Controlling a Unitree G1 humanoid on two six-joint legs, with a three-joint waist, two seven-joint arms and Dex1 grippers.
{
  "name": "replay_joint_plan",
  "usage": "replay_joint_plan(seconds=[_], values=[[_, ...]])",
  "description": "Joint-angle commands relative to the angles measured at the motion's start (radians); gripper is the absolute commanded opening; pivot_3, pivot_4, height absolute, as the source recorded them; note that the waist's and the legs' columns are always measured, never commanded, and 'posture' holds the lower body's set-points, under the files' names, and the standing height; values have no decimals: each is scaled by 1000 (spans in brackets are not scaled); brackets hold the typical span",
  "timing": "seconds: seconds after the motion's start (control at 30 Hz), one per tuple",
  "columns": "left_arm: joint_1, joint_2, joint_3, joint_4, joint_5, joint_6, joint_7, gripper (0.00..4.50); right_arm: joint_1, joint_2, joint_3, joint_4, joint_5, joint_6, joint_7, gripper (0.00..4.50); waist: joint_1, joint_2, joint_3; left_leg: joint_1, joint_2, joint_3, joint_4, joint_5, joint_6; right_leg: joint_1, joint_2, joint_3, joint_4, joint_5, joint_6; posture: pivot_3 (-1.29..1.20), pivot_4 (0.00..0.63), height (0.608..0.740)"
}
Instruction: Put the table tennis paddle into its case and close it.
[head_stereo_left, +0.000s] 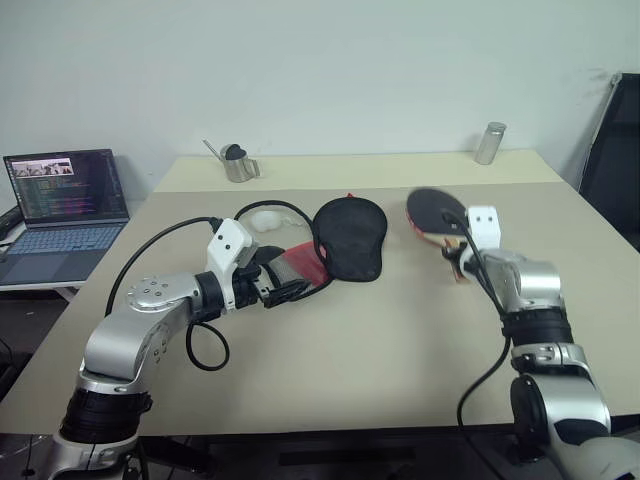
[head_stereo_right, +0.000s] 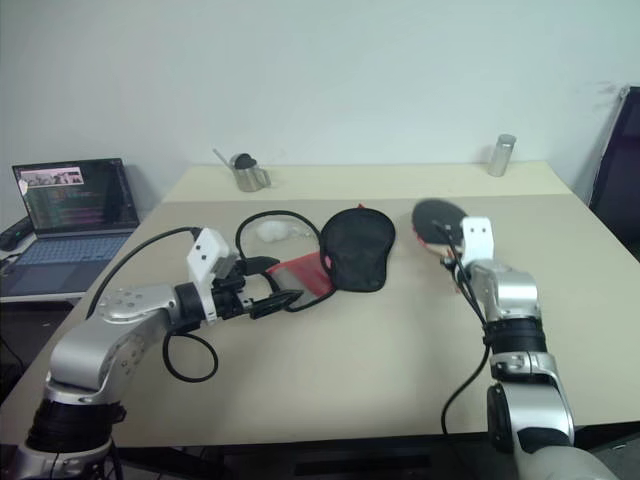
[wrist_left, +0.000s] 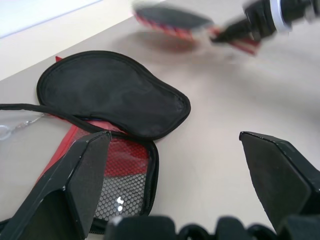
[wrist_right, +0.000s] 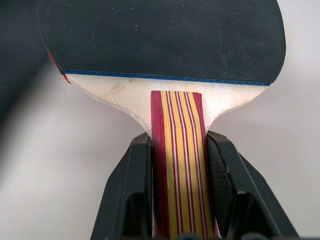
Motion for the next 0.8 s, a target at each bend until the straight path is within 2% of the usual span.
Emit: replay_joint_plan(seconds=[0.03, 0.13, 0.27, 0.43, 0.6, 0.8], values=[[-11, 0, 4, -10, 9, -29, 10, 4500, -109, 44, -17, -48, 20, -28, -47, 1120, 0, 0, 0, 0, 0, 0, 0, 0, 0, 0, 0, 0, -1, 0, 0, 0, 150, 740], [-14, -5, -1, -2, 12, -36, 11, 4500, -180, 104, -3, 23, 25, -75, -51, 1120, 4, 0, 0, 0, 0, 0, 0, 0, 0, 0, 0, 0, -1, 0, 0, 0, 150, 740], [-12, -17, -12, -3, 21, -43, 19, 4500, -292, 234, 18, 237, 21, -231, -51, 1120, -8, 0, 0, 0, 0, 0, -1, 0, 0, 0, 0, 0, -1, 0, 0, 0, 150, 740], [4, -18, -4, -38, 10, -28, 41, 4500, -354, 341, -6, 507, 23, -416, -81, 1120, -13, 0, 0, 0, 0, -1, -2, 0, 0, -1, 0, 0, -2, 0, 0, 0, 150, 740], [44, -17, 5, -98, -6, -1, 67, 4500, -381, 363, -31, 707, 23, -551, -116, 1120, -11, 0, 0, -2, -1, -2, -3, 0, 0, -1, 0, 0, -3, 0, 0, 0, 150, 740], [75, -5, 16, -142, -16, 27, 93, 4500, -390, 390, -42, 813, 21, -608, -94, 1120, -21, 0, 0, -1, 0, -1, -4, 0, 0, -1, 0, 0, -3, 0, 0, 0, 150, 740]])
